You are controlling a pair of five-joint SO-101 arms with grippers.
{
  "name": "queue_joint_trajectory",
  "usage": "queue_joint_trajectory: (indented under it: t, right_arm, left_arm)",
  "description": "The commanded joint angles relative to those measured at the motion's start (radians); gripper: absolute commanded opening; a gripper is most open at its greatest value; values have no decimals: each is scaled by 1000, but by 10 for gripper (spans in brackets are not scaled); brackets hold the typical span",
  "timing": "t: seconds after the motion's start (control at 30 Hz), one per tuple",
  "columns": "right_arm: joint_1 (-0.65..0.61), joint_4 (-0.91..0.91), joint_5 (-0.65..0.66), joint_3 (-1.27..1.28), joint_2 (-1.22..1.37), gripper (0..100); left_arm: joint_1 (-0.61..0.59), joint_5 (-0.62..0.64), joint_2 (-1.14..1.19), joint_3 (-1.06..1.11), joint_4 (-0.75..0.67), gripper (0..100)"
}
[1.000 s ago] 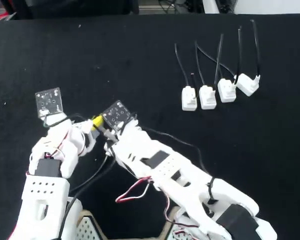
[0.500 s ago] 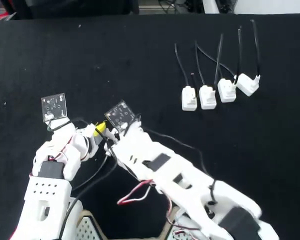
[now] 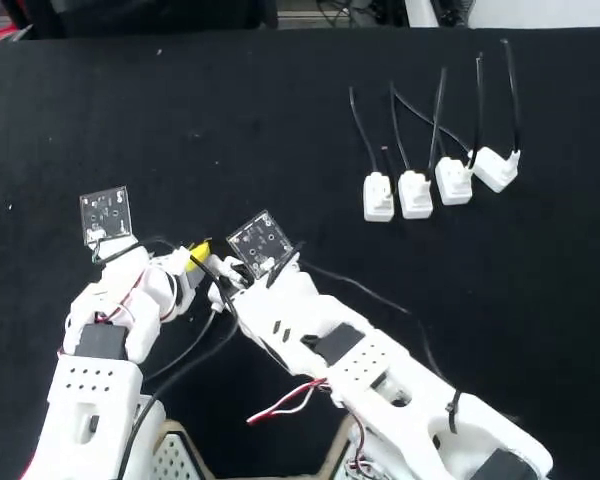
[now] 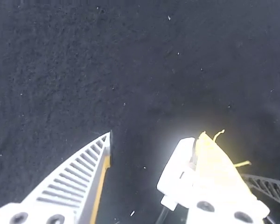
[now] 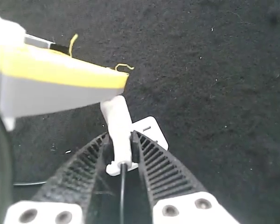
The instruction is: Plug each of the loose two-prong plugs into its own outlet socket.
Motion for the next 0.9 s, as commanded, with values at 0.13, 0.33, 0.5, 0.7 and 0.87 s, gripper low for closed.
queue_joint_trajectory:
  t: [0.13, 0.33, 0.5, 0.7, 0.87]
  right_arm:
    - [-11, -83, -80, -19, -42, 12]
    - [-12, -83, -80, -25, -36, 12]
    - [-14, -83, -77, -24, -36, 12]
    - [-8, -74, -75, -21, -36, 11]
    - [55, 126, -74, -87, -35, 11]
  left_arm:
    - [15, 2, 5, 21, 3, 288]
    - [18, 2, 5, 22, 3, 288]
    - [70, -52, 5, 24, 3, 288]
    - [74, -66, 5, 24, 2, 288]
    - [64, -68, 3, 1, -9, 288]
